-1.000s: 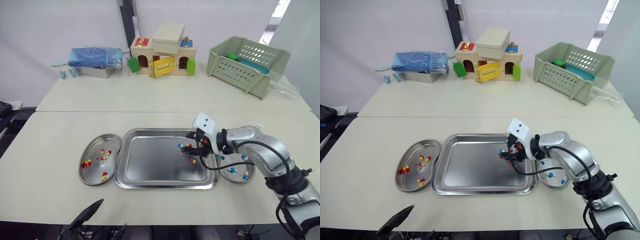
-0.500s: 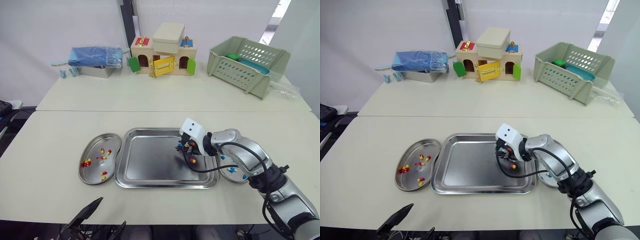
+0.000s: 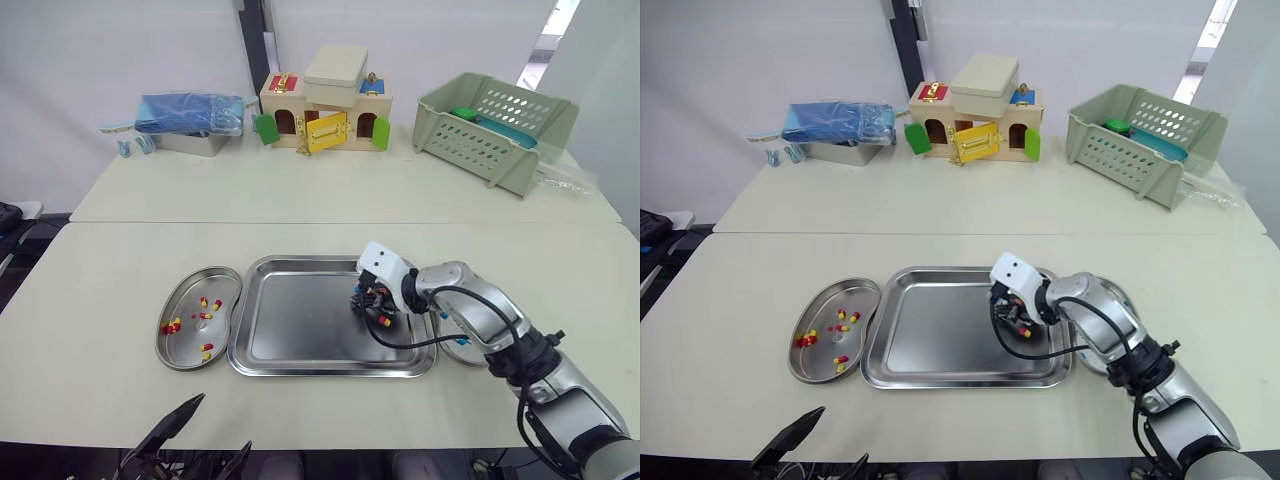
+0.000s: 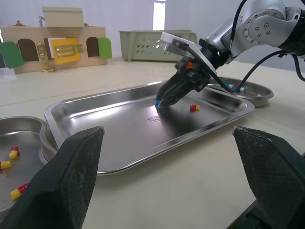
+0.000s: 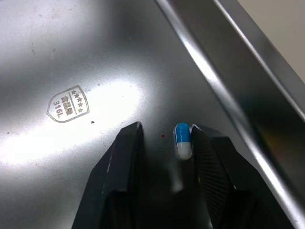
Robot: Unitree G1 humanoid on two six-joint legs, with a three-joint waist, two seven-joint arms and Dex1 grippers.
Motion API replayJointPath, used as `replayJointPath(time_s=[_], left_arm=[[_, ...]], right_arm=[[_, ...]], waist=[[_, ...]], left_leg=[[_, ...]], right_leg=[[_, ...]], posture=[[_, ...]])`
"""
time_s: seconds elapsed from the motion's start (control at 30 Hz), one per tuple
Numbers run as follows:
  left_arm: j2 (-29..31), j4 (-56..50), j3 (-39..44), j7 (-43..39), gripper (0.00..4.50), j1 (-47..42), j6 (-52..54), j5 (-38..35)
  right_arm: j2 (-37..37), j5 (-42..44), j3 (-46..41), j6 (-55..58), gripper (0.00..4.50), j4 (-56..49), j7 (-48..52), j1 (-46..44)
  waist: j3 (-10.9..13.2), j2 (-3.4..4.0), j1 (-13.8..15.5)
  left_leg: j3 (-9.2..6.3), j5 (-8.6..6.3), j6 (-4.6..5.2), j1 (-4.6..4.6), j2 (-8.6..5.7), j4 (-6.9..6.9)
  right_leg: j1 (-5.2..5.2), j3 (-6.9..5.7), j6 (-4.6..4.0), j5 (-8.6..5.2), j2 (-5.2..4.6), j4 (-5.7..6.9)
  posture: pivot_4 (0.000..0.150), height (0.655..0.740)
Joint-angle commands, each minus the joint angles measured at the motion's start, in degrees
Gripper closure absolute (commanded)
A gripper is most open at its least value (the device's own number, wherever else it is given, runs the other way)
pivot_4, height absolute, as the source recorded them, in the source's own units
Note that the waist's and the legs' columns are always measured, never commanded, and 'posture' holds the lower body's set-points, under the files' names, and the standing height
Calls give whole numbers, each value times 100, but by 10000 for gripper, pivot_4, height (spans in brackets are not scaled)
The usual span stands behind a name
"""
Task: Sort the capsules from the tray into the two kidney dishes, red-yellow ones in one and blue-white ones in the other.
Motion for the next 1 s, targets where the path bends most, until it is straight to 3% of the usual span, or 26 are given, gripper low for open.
replayJointPath(time_s=[0.03, 0.13, 0.47, 0.67, 0.83, 1.0], left_arm=[[40, -21, -20, 16, 0, 80, -151, -55], [65, 8, -28, 34, 0, 70, -175, -51], [270, 34, -132, -97, 0, -118, -203, -58], [659, -23, -324, -610, 0, -379, -356, -202], [947, -126, -540, -862, 0, -735, -343, -311], [1094, -145, -728, -1059, 0, -891, -379, -381]], right_arm=[[-18, -79, 9, -24, 37702, -71, 64, -36], [4, -109, 0, -11, 44901, -100, 94, -6], [-151, 531, -713, 51, 44901, -643, 576, 144], [-1601, 1283, -1739, -496, 44901, -1310, 1793, 724], [-3267, 1340, -2440, -1402, 44901, -973, 2939, 1681], [-3705, 1204, -2705, -1968, 44901, -566, 3088, 2103]], waist=[[-1, -1, 0], [-2, -1, 0], [-2, -3, 20], [-1, -6, 49], [-1, -5, 45], [-1, -4, -64]], left_leg=[[0, 0, 0, 0, 0, 0], [0, 0, 0, 1, 0, 0], [-2, 0, 0, -3, 0, 1], [-6, 0, 0, -9, -1, 5], [-5, 0, 1, -6, -1, 5], [2, 0, 3, 33, 2, -1]], right_leg=[[0, 0, 0, 0, 0, 0], [0, 0, 0, 0, 0, 0], [0, -3, 0, 0, 0, 1], [3, -9, 0, 0, -1, -5], [7, -9, 0, 0, 0, -4], [29, 6, -1, 0, 7, 0]], posture=[[1500, 7400], [1500, 7400], [1500, 7400], [1500, 7400], [1500, 7400], [1500, 7400]])
